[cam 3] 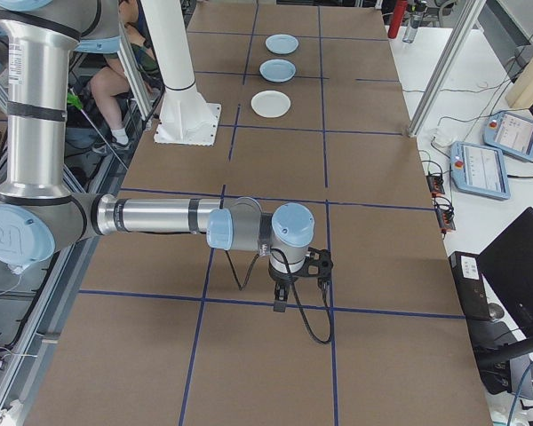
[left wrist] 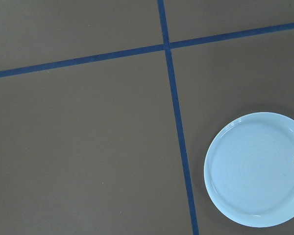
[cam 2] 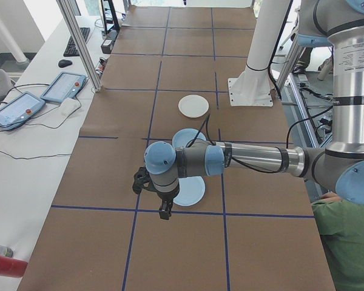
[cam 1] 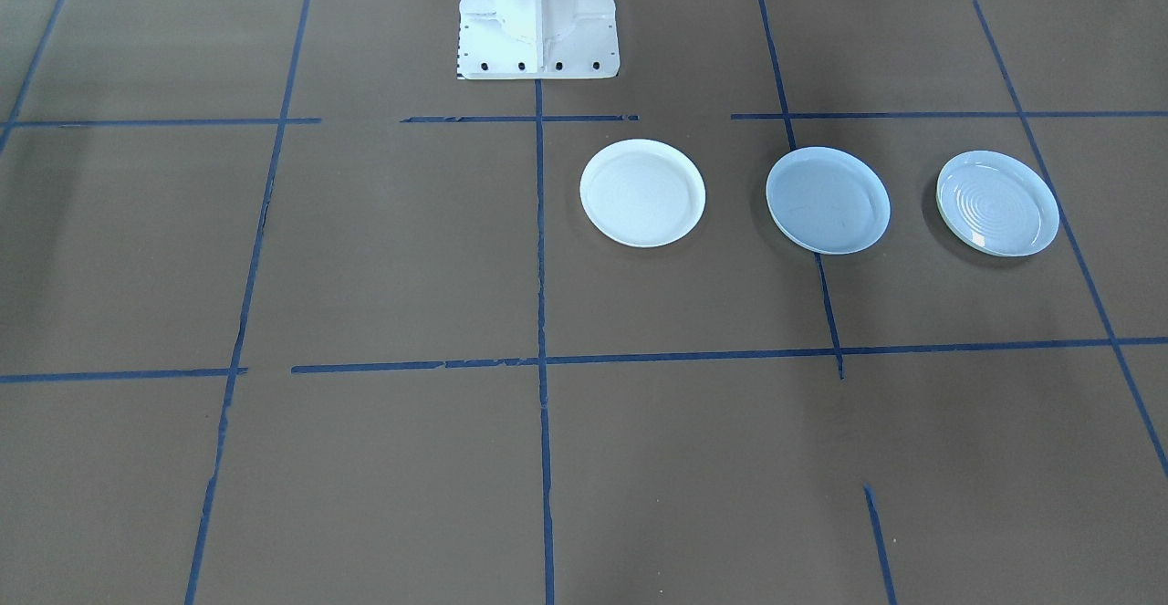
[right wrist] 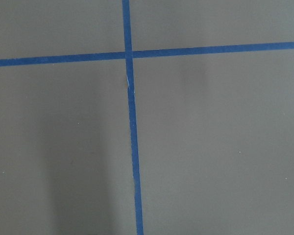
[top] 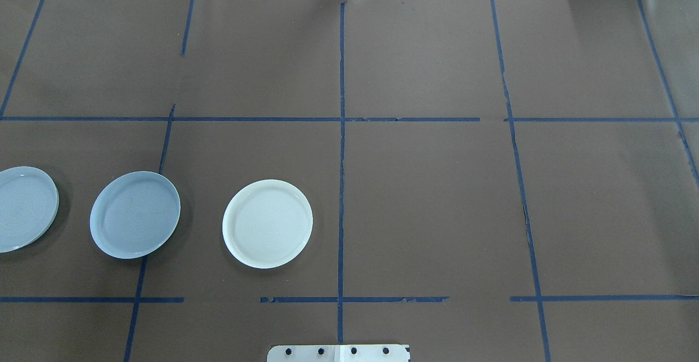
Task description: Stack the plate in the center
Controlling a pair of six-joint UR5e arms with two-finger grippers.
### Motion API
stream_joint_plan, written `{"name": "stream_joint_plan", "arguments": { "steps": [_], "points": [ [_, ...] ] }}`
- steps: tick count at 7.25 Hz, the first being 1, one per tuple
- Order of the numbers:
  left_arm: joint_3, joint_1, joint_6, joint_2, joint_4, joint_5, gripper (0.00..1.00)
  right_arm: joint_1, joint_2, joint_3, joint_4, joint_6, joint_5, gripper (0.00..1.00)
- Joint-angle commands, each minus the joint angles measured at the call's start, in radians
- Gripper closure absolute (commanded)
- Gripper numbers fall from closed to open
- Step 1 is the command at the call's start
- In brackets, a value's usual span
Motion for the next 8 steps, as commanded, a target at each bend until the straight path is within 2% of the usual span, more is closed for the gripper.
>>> {"name": "stream_joint_plan", "arguments": {
  "steps": [1,2,4,8],
  "points": [
    [0.017,0.079,-0.011,0.000,-0.006,-0.075,0.00,0.000,0.000,0.000,-0.002,0.000,0.000,0.00],
    [0.021,0.097,-0.050,0.001,-0.039,-0.083,0.00,0.000,0.000,0.000,0.000,0.000,0.000,0.00],
    [0.136,0.140,-0.178,0.006,-0.264,-0.082,0.00,0.000,0.000,0.000,0.000,0.000,0.000,0.00],
    [0.332,0.284,-0.460,0.018,-0.701,-0.074,0.00,0.000,0.000,0.000,0.000,0.000,0.000,0.00]
  ]
}}
